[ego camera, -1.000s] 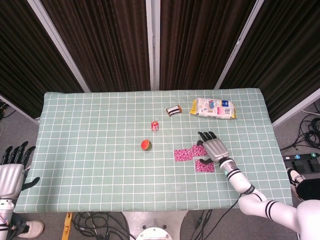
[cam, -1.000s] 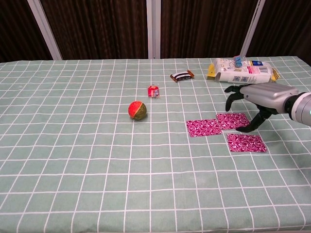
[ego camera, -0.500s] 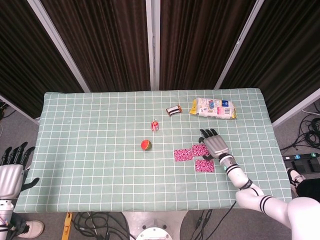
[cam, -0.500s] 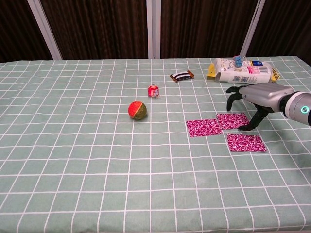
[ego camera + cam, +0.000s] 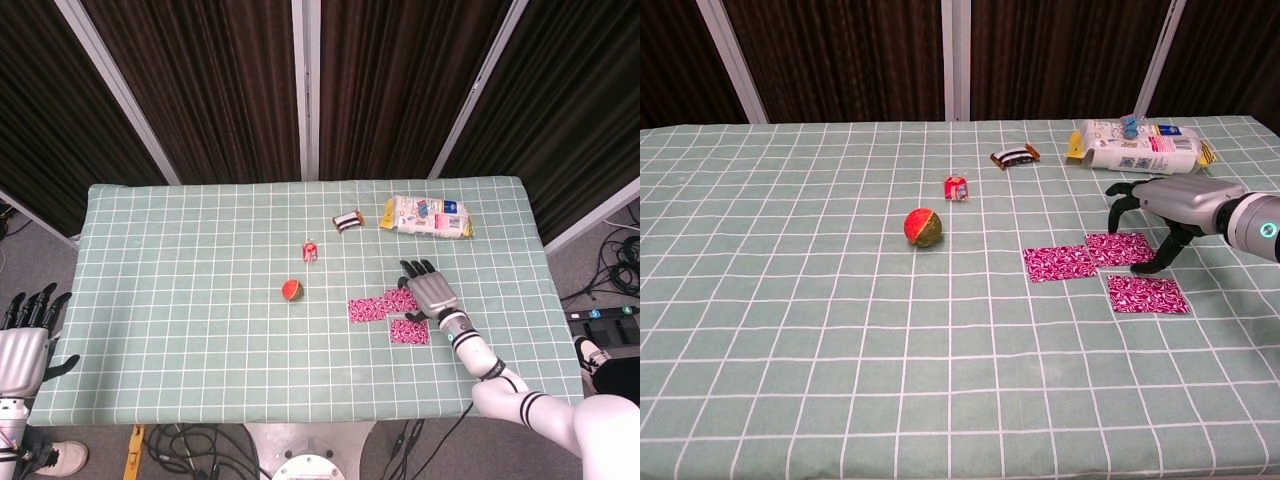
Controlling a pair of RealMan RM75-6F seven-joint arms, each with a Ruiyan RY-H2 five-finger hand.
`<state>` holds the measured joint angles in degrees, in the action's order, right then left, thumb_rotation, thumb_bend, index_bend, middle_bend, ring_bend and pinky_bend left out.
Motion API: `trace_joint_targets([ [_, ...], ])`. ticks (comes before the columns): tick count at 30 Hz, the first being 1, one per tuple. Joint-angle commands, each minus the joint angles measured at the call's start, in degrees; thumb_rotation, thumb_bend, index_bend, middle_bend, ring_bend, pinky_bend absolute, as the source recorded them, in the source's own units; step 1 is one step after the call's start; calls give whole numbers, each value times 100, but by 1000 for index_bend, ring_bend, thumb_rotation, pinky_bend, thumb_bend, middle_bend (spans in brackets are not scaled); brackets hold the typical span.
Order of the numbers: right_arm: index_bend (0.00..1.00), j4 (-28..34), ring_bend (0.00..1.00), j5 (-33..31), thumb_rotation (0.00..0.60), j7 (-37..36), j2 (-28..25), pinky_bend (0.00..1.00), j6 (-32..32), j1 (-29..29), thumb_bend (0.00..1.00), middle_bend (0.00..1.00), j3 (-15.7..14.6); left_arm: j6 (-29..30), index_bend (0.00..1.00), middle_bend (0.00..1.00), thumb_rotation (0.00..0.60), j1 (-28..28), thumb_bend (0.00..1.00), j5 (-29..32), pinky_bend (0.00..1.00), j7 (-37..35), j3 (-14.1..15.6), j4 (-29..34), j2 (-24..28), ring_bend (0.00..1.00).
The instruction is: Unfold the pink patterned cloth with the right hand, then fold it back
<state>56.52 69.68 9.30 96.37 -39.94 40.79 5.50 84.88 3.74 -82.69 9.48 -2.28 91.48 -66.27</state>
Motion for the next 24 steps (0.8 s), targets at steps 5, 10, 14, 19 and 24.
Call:
trace_joint_targets([
  [5,400,-69,0,4,522,-2,65,0,-106,-42,147,31,17,3,180,146,600,-8,0,-11,73,-16,11,-8,2,123],
  [10,402,193,0,-59,525,35,-118,0,-318,-154,148,32,81,6,180,146,600,4,0,-34,73,-39,4,-24,5,123],
  [14,400,730,0,-192,526,84,-441,0,-516,-319,147,32,131,-6,180,146,600,26,0,-52,73,-55,-6,-42,2,123],
  [19,387,1686,0,-496,510,191,-973,0,-603,-572,147,33,76,-10,180,146,600,42,0,-78,73,-89,-9,-81,-15,123],
  [24,376,2348,0,-811,465,395,-1253,0,-618,-724,146,32,-66,-23,180,146,600,68,0,-112,73,-135,-13,-123,-31,123],
])
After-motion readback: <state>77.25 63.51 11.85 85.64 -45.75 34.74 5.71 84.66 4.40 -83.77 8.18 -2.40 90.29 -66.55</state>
